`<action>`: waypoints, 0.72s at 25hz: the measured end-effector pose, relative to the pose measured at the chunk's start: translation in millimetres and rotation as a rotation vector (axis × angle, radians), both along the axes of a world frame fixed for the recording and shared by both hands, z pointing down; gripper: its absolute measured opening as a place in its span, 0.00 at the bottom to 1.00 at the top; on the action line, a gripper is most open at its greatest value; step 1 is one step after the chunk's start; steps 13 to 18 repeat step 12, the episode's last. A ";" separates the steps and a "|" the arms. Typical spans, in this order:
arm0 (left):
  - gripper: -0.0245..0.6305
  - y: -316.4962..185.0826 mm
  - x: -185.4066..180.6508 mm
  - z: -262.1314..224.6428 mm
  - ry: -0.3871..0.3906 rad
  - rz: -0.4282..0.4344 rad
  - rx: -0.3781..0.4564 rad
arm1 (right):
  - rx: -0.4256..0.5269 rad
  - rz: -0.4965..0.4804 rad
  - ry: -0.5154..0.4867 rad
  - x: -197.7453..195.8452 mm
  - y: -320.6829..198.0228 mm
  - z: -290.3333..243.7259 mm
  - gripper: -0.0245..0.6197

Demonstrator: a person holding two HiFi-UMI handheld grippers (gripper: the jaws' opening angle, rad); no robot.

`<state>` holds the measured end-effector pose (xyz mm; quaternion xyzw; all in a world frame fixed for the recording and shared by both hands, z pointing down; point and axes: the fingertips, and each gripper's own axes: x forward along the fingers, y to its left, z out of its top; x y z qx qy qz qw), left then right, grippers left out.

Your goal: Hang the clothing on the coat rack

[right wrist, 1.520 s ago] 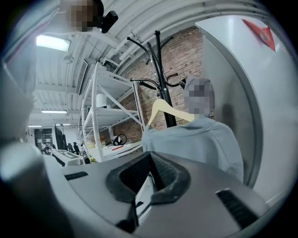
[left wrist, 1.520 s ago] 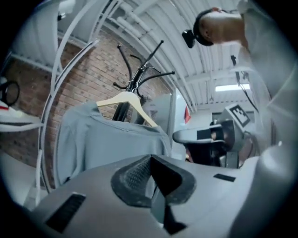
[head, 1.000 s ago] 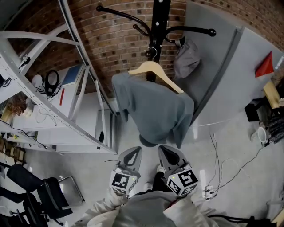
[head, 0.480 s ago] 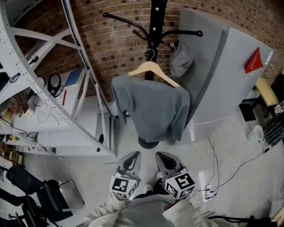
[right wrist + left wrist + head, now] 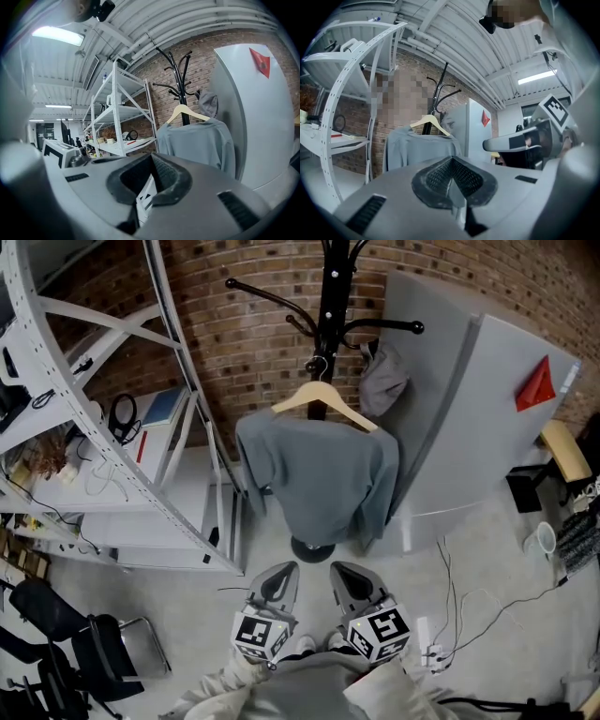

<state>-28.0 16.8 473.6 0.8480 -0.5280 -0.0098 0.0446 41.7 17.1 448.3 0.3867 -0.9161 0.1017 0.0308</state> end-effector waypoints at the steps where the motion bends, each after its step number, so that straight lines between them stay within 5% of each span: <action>1: 0.05 -2.5 4.0 -2.6 0.006 -0.004 0.001 | 0.003 -0.005 0.002 3.8 -2.7 -1.5 0.08; 18: 0.05 -33.6 44.4 -19.5 -0.016 0.007 0.017 | 0.020 -0.050 -0.016 29.6 -33.4 -12.1 0.08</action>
